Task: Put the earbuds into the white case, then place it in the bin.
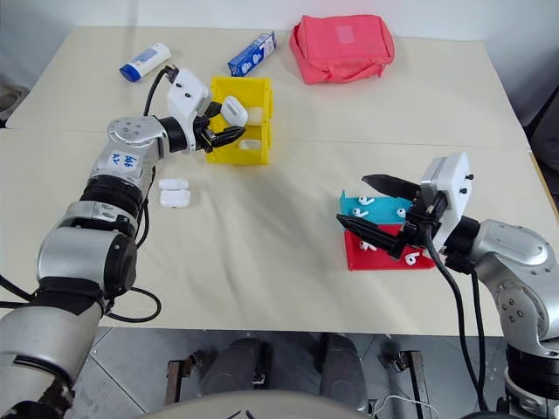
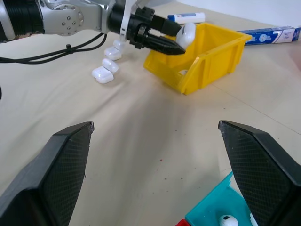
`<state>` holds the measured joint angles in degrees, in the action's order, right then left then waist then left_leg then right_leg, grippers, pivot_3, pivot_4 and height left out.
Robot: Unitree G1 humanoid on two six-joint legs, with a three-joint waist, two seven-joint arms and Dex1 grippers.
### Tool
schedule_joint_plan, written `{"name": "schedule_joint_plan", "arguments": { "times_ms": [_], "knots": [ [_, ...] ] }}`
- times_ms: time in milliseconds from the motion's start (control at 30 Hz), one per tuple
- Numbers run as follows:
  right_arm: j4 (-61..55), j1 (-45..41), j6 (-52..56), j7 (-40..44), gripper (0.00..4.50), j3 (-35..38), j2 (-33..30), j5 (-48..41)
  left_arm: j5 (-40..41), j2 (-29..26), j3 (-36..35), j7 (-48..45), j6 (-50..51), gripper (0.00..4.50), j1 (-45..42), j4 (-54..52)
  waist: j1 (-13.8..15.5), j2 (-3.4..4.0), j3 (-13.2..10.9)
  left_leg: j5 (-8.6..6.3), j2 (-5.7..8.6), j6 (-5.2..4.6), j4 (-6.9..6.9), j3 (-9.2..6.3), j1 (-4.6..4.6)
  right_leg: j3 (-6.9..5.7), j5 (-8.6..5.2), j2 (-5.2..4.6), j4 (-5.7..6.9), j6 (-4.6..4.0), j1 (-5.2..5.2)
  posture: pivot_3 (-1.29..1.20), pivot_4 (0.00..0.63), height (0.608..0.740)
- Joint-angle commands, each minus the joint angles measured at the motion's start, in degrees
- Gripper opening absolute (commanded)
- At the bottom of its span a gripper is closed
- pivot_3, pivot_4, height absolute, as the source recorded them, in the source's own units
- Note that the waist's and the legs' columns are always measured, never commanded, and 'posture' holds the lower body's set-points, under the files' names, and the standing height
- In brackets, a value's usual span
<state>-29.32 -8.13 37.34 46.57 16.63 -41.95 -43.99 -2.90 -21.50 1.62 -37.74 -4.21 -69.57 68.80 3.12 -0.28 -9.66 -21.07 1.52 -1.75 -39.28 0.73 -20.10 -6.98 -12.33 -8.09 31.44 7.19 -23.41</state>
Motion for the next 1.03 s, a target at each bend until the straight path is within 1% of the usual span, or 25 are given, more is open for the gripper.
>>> {"name": "schedule_joint_plan", "arguments": {
  "times_ms": [33, 67, 133, 233, 300, 333, 400, 467, 533, 667, 767, 833, 900, 1033],
  "knots": [
    [-2.11, -0.22, -1.12, -0.56, 4.5, 1.11, -0.45, -0.57, -0.03, 0.14, -0.73, 0.04, -1.74, 4.37, -2.53, 0.61, -0.11, 0.0, 0.0, 0.0, 0.0, 0.0, 0.0, 0.01, 0.0, 0.01, 0.0, 0.0, 0.0, 0.0, 0.0, 0.0, 0.15, 0.74],
    [-2.17, -0.16, -1.03, -0.46, 4.5, 1.4, -0.76, -0.76, 0.48, -0.13, -1.11, -1.17, -2.2, 4.44, -2.72, 0.39, -0.22, -0.01, 0.0, 0.0, 0.0, 0.0, 0.0, 0.03, 0.0, 0.01, 0.0, 0.0, 0.0, 0.0, 0.0, 0.0, 0.15, 0.74],
    [-2.06, -0.15, -0.85, -0.11, 4.5, 1.98, -1.41, -1.08, 1.86, -1.03, -2.08, -4.65, -3.89, 4.44, -2.54, -0.71, -0.3, -0.01, 0.0, 0.0, -0.02, 0.02, 0.0, 0.05, 0.0, 0.01, 0.0, 0.02, 0.0, 0.0, -0.04, 0.0, 0.15, 0.74],
    [-0.58, -0.01, -1.39, 1.68, 4.5, 2.97, -2.96, -0.83, 6.23, -3.02, -5.16, -13.14, -6.08, 4.44, -0.93, -4.8, -0.42, -0.01, -0.01, 0.0, -0.06, 0.05, 0.01, 0.09, 0.0, -0.01, 0.0, 0.04, 0.0, 0.0, -0.05, 0.0, 0.15, 0.74],
    [0.6, 0.0, -2.32, 3.62, 4.5, 3.28, -3.94, -0.63, 9.56, -4.48, -6.7, -19.48, -4.36, 4.44, 1.19, -9.45, -0.55, -0.01, 0.0, -0.01, -0.11, 0.06, 0.01, 0.11, 0.02, -0.01, 0.0, 0.05, 0.0, 0.0, -0.07, 0.0, 0.15, 0.74],
    [1.42, -0.02, -2.77, 4.78, 4.5, 3.5, -4.42, -0.54, 11.96, -5.32, -7.62, -23.57, -1.67, 4.44, 2.47, -12.09, -0.56, 0.0, 0.0, -0.01, -0.11, 0.07, 0.01, 0.13, 0.02, -0.02, 0.0, 0.05, 0.01, 0.0, -0.07, 0.0, 0.15, 0.74],
    [3.55, 0.34, -3.89, 7.32, 4.5, 3.79, -5.51, 0.19, 15.72, -7.66, -8.28, -31.3, 1.69, 4.44, 7.14, -18.98, -0.66, 0.02, 0.01, -0.02, -0.12, 0.07, 0.01, 0.14, 0.04, -0.02, 0.0, 0.04, 0.03, 0.0, -0.05, 0.0, 0.15, 0.74],
    [5.58, 1.42, -5.33, 10.66, 4.5, 4.27, -7.12, 1.0, 18.12, -9.8, -8.94, -35.11, 4.17, 4.44, 11.57, -24.47, -0.84, 0.03, 0.02, -0.02, -0.22, 0.07, 0.03, 0.25, 0.15, 0.0, -0.01, 0.04, 0.04, -0.01, -0.02, 0.0, 0.15, 0.74],
    [8.06, 2.7, -6.64, 13.78, 4.5, 5.22, -8.83, 1.73, 19.78, -11.92, -9.57, -37.26, 5.87, 4.44, 15.82, -29.03, -0.86, 0.03, 0.01, -0.02, -0.24, 0.07, 0.03, 0.26, 0.18, -0.02, -0.02, 0.05, 0.06, -0.03, -0.01, 0.0, 0.15, 0.74],
    [14.67, 7.16, -12.55, 22.19, 4.5, 7.35, -12.98, 5.51, 24.04, -16.73, -12.58, -41.66, 8.03, 4.44, 25.03, -36.33, -0.69, 0.0, 0.01, -0.03, -0.3, 0.06, 0.03, 0.26, 0.18, -0.01, -0.02, 0.03, 0.08, -0.03, 0.0, 0.0, 0.15, 0.74],
    [19.23, 9.09, -15.09, 26.15, 4.5, 9.81, -13.83, 5.84, 26.77, -19.56, -15.24, -43.36, 9.09, 4.44, 30.81, -39.64, -0.73, 0.0, 0.02, -0.04, -0.37, 0.07, 0.04, 0.28, 0.26, 0.02, -0.02, 0.02, 0.08, -0.04, 0.04, 0.0, 0.15, 0.74],
    [22.31, 10.6, -16.9, 28.26, 4.5, 10.58, -14.62, 7.37, 26.56, -21.43, -15.75, -44.64, 7.87, 4.44, 34.24, -39.74, -0.63, 0.02, 0.01, -0.05, -0.4, 0.08, 0.05, 0.27, 0.34, 0.04, -0.03, 0.01, 0.09, -0.05, 0.09, 0.0, 0.15, 0.74],
    [24.72, 11.15, -18.04, 29.48, 4.5, 10.95, -15.15, 8.36, 26.84, -22.37, -16.46, -44.34, 7.71, 4.44, 36.37, -40.07, -0.52, 0.02, 0.01, -0.08, -0.4, 0.06, 0.08, 0.22, 0.45, 0.09, -0.03, -0.02, 0.09, -0.06, 0.16, 0.0, 0.15, 0.74],
    [27.74, 10.16, -18.79, 30.76, 4.5, 10.49, -15.6, 9.17, 29.06, -22.22, -17.67, -43.89, 8.85, 4.44, 38.57, -42.16, -0.22, 0.04, 0.0, -0.16, -0.4, 0.08, 0.08, -0.1, 0.61, 0.16, -0.04, -0.05, 0.09, -0.06, 0.26, 0.0, 0.15, 0.74]
  ]
}}
